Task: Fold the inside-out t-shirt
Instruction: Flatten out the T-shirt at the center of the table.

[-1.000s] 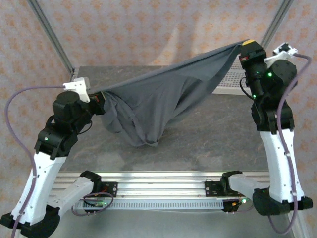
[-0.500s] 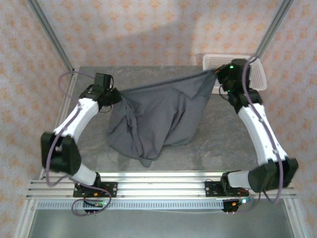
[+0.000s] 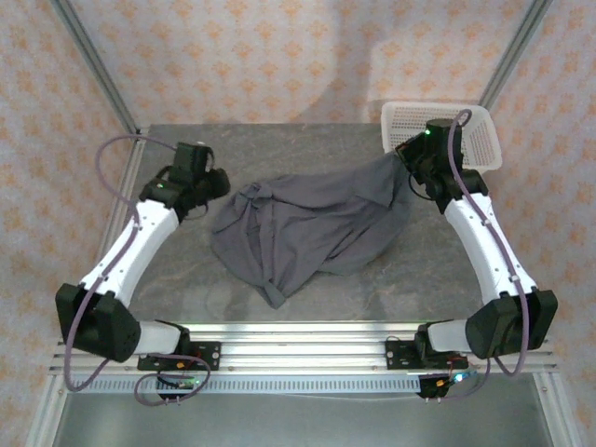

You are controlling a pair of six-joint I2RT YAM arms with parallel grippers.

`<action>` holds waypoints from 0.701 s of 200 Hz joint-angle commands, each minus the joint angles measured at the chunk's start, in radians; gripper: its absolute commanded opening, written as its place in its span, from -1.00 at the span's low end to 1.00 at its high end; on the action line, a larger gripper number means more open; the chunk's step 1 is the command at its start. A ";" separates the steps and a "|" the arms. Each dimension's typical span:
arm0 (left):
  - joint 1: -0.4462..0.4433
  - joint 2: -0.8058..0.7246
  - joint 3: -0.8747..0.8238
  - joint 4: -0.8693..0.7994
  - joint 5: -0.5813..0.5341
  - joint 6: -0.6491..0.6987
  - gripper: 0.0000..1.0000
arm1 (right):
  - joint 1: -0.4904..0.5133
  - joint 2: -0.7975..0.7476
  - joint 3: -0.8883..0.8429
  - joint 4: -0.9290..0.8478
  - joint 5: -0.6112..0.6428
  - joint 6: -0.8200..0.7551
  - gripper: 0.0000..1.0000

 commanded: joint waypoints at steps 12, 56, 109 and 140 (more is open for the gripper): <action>-0.188 0.128 -0.059 -0.019 -0.116 -0.072 -0.22 | 0.063 -0.037 -0.024 0.038 -0.012 -0.080 -1.00; -0.231 0.406 0.076 0.085 -0.146 -0.052 -0.19 | 0.083 -0.069 -0.031 0.004 -0.023 -0.125 -1.00; -0.204 0.563 0.152 0.097 -0.152 -0.010 -0.24 | 0.083 -0.127 -0.084 -0.009 -0.001 -0.160 -1.00; -0.160 0.556 0.099 0.091 -0.132 -0.019 -0.43 | 0.083 -0.127 -0.088 -0.009 -0.001 -0.154 -1.00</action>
